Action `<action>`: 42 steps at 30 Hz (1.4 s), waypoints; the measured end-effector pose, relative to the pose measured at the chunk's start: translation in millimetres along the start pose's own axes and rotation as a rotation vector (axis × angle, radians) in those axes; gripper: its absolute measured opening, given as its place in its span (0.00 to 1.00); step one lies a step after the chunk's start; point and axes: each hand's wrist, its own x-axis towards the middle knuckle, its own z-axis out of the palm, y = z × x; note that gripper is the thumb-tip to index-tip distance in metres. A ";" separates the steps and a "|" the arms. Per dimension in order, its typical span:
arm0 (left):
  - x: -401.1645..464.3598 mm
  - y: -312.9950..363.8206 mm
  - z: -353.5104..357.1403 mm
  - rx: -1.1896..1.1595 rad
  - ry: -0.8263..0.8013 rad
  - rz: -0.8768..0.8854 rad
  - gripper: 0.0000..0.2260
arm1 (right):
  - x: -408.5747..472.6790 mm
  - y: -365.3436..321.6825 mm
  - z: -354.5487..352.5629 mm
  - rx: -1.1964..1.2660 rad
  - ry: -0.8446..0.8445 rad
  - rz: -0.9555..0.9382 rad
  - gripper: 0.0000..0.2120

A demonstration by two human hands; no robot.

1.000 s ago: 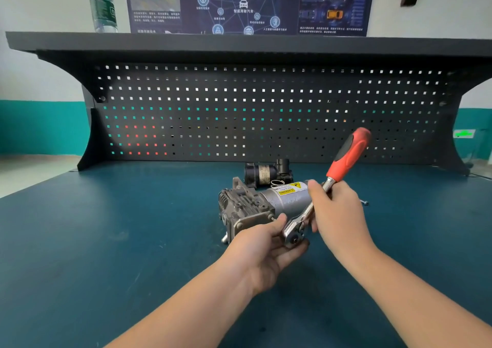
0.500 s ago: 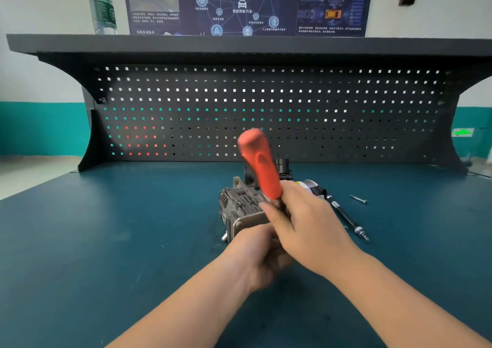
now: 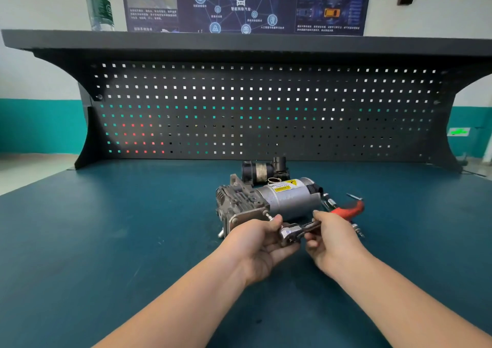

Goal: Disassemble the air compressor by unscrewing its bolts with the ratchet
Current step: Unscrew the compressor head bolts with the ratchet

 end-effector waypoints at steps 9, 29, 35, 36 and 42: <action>-0.1 -2.5 -0.6 0.008 0.020 0.059 0.05 | -5.3 -11.5 5.3 -0.531 -0.126 -0.703 0.13; -0.8 1.8 -1.8 0.075 0.038 0.025 0.06 | -6.4 -11.3 8.3 -0.501 -0.112 -0.694 0.13; 0.1 1.8 -1.3 0.078 0.036 0.010 0.06 | 2.8 -6.8 2.1 -0.018 -0.059 -0.018 0.10; 0.2 1.6 -1.3 0.077 0.041 0.010 0.06 | 3.4 -5.0 1.5 0.011 -0.060 0.039 0.10; -2.2 -0.3 0.4 0.067 0.046 0.013 0.06 | 3.2 -5.3 4.1 0.007 -0.138 -0.183 0.11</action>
